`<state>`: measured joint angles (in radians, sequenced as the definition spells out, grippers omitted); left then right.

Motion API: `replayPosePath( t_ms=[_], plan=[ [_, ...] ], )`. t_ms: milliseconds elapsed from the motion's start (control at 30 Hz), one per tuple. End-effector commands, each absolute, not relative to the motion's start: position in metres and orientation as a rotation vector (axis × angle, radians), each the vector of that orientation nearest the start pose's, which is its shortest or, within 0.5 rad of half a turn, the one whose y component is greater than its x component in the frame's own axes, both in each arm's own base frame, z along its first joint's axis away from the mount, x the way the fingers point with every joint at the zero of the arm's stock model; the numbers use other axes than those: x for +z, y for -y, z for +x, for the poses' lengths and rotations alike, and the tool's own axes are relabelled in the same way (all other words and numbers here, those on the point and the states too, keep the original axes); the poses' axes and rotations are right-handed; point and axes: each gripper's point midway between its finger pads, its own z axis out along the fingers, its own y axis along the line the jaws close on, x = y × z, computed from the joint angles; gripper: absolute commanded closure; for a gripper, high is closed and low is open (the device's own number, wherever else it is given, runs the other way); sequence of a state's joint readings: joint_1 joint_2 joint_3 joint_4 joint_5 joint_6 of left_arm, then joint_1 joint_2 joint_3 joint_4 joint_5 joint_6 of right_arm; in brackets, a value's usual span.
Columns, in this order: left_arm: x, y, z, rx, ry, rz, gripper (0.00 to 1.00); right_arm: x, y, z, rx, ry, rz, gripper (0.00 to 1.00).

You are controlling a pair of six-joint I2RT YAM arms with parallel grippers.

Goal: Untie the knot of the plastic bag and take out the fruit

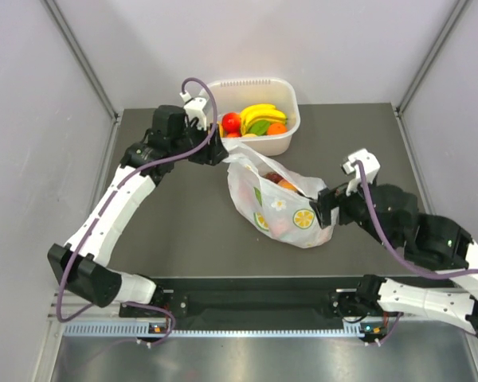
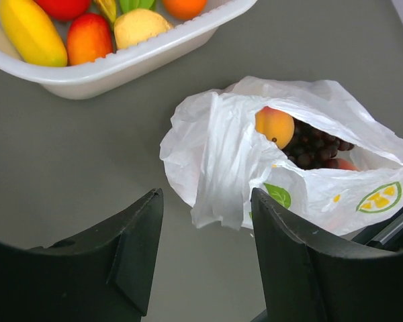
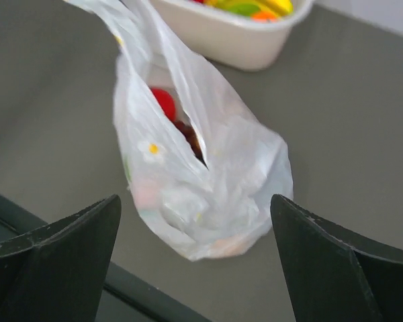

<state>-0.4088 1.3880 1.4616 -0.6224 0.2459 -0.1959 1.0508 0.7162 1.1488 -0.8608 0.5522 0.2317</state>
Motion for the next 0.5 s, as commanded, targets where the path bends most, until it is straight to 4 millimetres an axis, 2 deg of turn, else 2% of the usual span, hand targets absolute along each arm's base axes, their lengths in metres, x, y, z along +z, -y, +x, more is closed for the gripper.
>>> replayPosePath(
  t_ms=[0,100,167,300,400,433,467],
  plan=[
    [0.328,0.201,0.341,-0.624,-1.984,0.381,0.4,0.375,-0.174,0.178,0.389,-1.722,-0.641,0.07],
    [0.336,0.197,0.336,-0.616,-1.962,0.376,0.4,0.401,-0.191,0.187,0.363,-1.662,-0.714,0.04],
    [0.337,0.195,0.334,-0.606,-1.959,0.378,0.4,0.405,-0.205,0.199,0.327,-1.664,-0.743,0.04],
    [0.336,0.192,0.33,-0.599,-1.961,0.371,0.4,0.385,-0.222,0.229,0.208,-1.752,-0.805,0.02],
    [0.342,0.191,0.325,-0.617,-1.945,0.36,0.39,0.368,-0.229,0.257,0.228,-1.822,-0.834,0.03],
    [0.344,0.191,0.324,-0.626,-1.939,0.355,0.38,0.363,-0.223,0.27,0.219,-1.853,-0.816,0.04],
    [0.348,0.191,0.32,-0.646,-1.93,0.335,0.38,0.356,-0.23,0.278,0.217,-1.872,-0.834,0.05]
  ],
)
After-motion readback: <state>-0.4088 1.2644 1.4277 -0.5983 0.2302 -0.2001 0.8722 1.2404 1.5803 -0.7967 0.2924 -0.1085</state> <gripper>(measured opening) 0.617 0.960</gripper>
